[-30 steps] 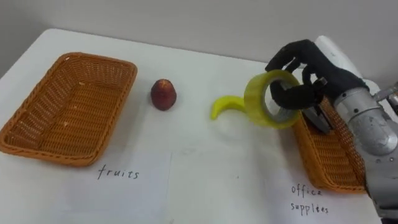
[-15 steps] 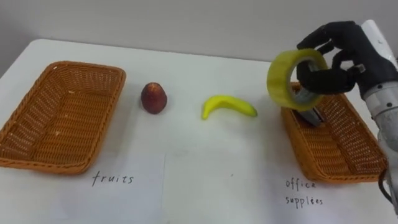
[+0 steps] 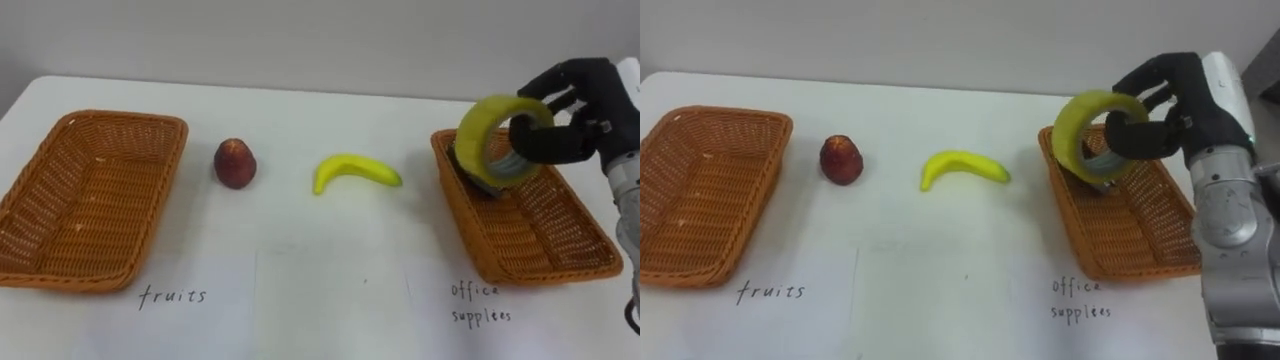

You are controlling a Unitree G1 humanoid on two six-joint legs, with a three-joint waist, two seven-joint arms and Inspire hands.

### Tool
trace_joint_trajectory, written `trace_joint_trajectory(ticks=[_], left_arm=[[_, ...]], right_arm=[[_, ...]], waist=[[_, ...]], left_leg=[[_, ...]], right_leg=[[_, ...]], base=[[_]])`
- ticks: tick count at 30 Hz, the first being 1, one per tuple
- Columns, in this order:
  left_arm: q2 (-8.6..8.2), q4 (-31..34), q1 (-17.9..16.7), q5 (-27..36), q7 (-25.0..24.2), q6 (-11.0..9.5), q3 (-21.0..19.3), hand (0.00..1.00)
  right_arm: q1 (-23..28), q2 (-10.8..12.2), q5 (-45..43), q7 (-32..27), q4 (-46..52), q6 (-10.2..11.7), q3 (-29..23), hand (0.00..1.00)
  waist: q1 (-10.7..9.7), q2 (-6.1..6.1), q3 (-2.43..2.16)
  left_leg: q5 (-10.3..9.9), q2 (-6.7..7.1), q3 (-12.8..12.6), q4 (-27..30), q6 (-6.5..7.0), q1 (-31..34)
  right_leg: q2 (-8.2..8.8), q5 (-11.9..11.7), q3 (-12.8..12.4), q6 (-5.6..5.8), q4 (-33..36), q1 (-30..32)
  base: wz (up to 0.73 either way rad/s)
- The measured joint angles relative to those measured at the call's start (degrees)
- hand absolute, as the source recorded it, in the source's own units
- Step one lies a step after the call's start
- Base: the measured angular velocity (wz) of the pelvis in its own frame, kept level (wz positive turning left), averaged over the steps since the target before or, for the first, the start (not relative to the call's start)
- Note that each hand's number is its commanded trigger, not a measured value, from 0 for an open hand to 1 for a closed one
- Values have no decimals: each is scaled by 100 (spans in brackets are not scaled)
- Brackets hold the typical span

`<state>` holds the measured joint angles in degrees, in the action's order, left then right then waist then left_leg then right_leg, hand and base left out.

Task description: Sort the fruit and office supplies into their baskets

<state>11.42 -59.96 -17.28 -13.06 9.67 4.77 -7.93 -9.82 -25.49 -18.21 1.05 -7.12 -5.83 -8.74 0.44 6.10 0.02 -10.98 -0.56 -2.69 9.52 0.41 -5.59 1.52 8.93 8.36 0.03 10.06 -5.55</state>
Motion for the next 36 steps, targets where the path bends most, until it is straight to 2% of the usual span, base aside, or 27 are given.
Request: trace_joint_trajectory(ticks=[4,12,20,29,31,32,33,34,36], left_arm=[[-9,-197,5,4,-29,9,35,0],[-12,-203,7,10,-58,29,49,0],[-27,-116,-15,-25,-70,35,48,0],[-43,37,34,-52,-158,36,41,0],[-43,36,32,-43,-174,36,41,0],[-43,36,32,-43,-180,36,41,0],[-45,37,35,-43,-186,35,42,0],[-49,38,35,-42,-188,34,42,0],[-56,38,34,-42,-190,35,42,0]], right_arm=[[18,-11,1,1,-325,-4,2,100],[50,-35,11,1,-343,-2,4,100],[310,-34,-43,3,-546,-2,13,100],[533,-33,-1036,268,-796,-7,41,100],[534,-33,-1244,342,-796,-7,41,84],[534,-33,-1292,354,-796,-7,42,50],[534,-33,-1367,381,-796,-7,41,8],[535,-32,-1390,410,-797,-7,42,0],[541,-30,-1392,430,-797,-7,42,0]], waist=[[-5,-3,0],[-6,-3,-2],[6,-4,-5],[36,7,-1],[22,17,-1],[19,20,-2],[22,26,-4],[16,27,-4],[15,25,-3]], left_leg=[[0,0,-13,3,0,0],[0,0,-36,3,0,16],[0,-2,-32,-4,0,11],[1,5,-44,3,2,12],[1,8,-44,7,2,4],[1,8,-44,7,2,3],[1,9,-45,7,2,-1],[1,8,-46,8,2,-5],[2,8,-46,8,3,-7]], right_leg=[[-4,0,-21,0,4,10],[-4,0,-38,0,13,70],[-5,0,-35,0,15,69],[0,6,-86,2,53,83],[2,6,-86,2,50,83],[2,6,-86,2,50,83],[2,6,-86,2,49,82],[1,6,-86,2,45,82],[1,6,-84,2,44,83]], base=[[0],[0],[0],[-2],[-2],[0],[0],[0],[0]])
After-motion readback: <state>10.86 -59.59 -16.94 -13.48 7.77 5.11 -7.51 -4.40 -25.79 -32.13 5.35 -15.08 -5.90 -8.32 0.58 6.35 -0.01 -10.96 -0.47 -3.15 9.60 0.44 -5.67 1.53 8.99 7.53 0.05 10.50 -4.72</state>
